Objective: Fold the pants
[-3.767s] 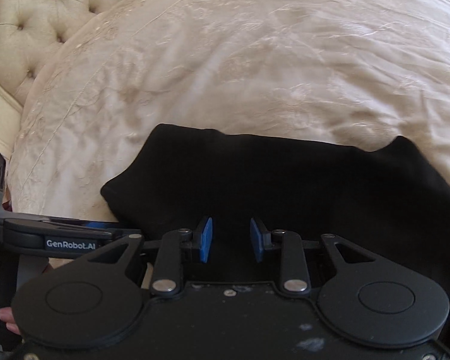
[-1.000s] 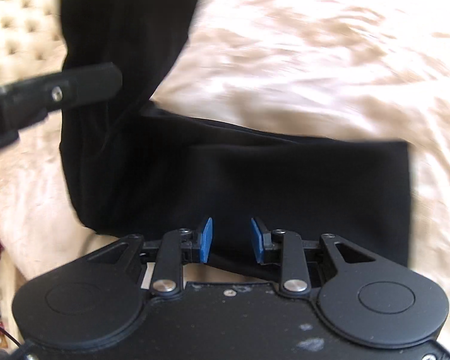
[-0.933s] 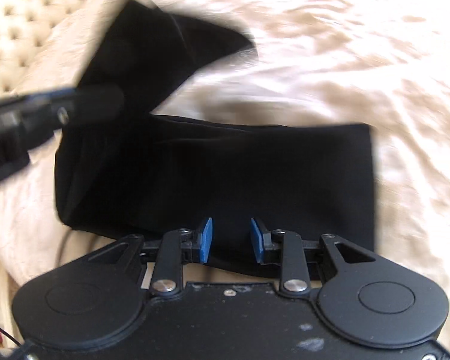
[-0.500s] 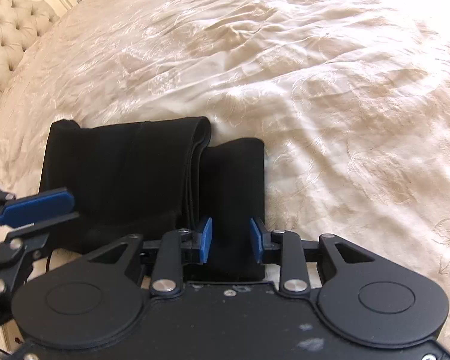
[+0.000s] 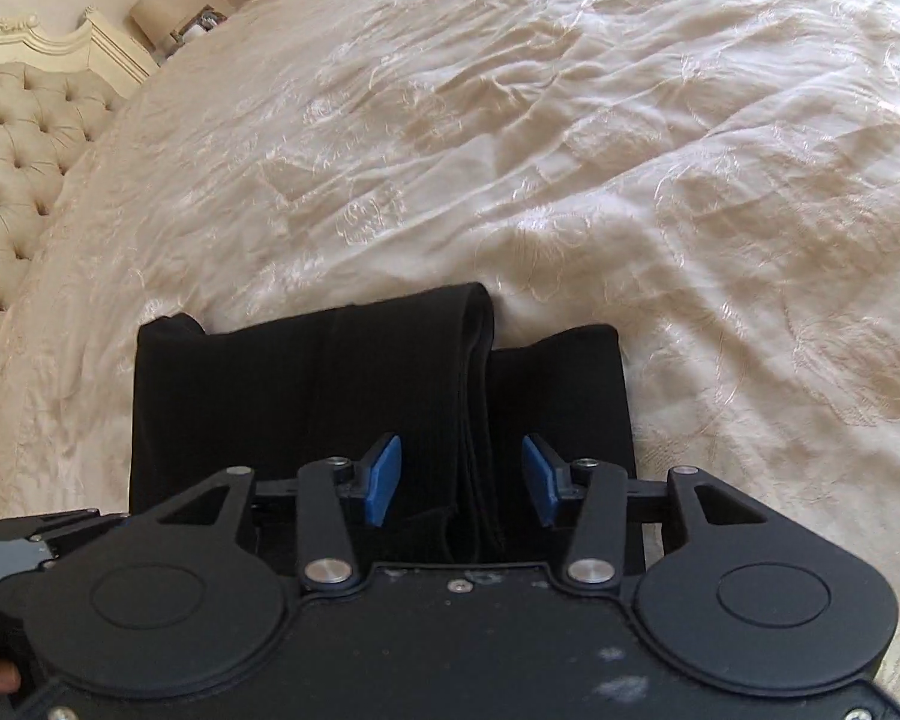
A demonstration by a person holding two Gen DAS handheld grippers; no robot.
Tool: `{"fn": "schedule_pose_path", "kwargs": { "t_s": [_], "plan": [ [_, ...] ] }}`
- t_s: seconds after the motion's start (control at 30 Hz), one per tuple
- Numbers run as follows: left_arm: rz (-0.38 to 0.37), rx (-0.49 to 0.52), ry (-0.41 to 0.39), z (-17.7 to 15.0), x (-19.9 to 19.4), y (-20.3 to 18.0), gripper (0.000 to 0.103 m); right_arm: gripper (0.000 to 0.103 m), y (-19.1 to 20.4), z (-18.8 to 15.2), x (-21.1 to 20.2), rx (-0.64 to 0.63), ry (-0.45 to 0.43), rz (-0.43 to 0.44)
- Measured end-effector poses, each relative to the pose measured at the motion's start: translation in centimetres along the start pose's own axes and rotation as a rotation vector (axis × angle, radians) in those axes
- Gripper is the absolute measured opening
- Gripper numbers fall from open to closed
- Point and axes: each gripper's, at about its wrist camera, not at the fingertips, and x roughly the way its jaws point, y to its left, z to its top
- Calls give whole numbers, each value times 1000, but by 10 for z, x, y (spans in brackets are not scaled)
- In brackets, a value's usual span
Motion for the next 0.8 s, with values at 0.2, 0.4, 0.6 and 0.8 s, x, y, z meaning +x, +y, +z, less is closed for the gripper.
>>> {"fn": "schedule_pose_path", "kwargs": {
  "t_s": [0.2,0.4,0.6,0.8],
  "plan": [
    [-14,-77,-72,-6,-23,17,32,53,7,-6,18,25,45,8],
    [24,-175,-130,-13,-45,42,32,12,30,3,-12,-56,-9,32],
    [42,-204,-168,-8,-57,59,32,12,34,-5,-66,-166,-103,-16],
    [72,-185,-158,6,-48,59,32,13,-8,-18,-21,-136,13,-209]
  ]
}}
